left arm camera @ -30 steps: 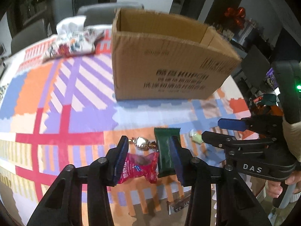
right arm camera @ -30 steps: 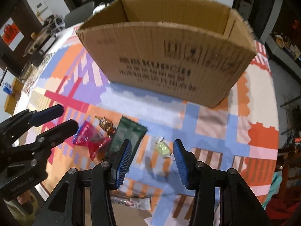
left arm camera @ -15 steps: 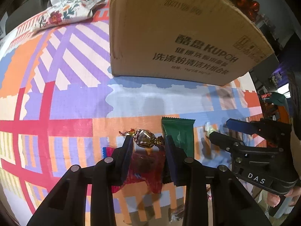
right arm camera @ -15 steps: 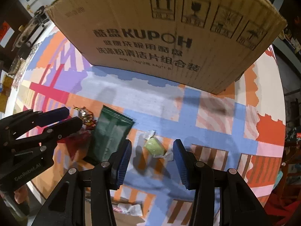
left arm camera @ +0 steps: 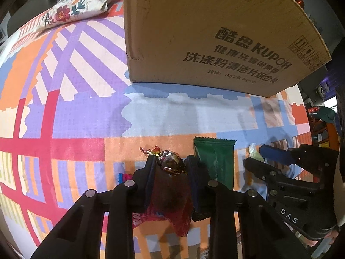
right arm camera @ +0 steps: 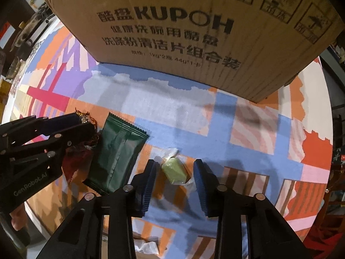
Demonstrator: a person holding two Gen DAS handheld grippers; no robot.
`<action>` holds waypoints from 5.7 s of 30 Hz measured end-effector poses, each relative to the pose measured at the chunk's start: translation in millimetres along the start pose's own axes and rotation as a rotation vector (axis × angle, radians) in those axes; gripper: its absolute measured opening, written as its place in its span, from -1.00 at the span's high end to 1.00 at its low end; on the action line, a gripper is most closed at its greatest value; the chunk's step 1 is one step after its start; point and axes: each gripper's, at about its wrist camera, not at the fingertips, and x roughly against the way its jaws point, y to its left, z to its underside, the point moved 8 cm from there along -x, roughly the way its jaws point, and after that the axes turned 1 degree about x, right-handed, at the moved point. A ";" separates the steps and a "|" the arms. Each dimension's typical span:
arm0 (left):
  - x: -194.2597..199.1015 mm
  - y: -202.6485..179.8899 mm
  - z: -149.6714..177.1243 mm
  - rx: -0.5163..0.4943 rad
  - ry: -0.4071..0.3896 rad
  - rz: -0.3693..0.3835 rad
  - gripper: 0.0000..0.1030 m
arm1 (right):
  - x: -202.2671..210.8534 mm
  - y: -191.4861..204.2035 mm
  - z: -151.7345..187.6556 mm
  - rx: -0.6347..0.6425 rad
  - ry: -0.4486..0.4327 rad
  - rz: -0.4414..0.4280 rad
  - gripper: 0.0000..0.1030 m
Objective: Organize snacks
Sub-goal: 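Grasp the gold-wrapped chocolate with the left tool while the right grasps the small pale-green packet, then carry both snacks into the box and open both tools, then move both open tools back to the red bag and dark green packet, then grasp the red-pink bag with the left tool while the right grasps the dark green packet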
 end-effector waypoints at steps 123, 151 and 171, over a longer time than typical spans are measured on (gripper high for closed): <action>79.6 28.2 64.9 -0.057 -0.382 0.015 -0.30 | 64.7 58.0 42.0 -0.050 -0.377 -0.019 -0.14; 39.4 38.9 55.6 0.019 -0.340 0.061 0.28 | 29.1 58.5 22.7 -0.084 -0.332 -0.070 -0.14; 61.6 48.9 61.7 -0.035 -0.404 -0.063 0.29 | 0.4 73.2 -4.1 -0.020 -0.306 0.043 0.03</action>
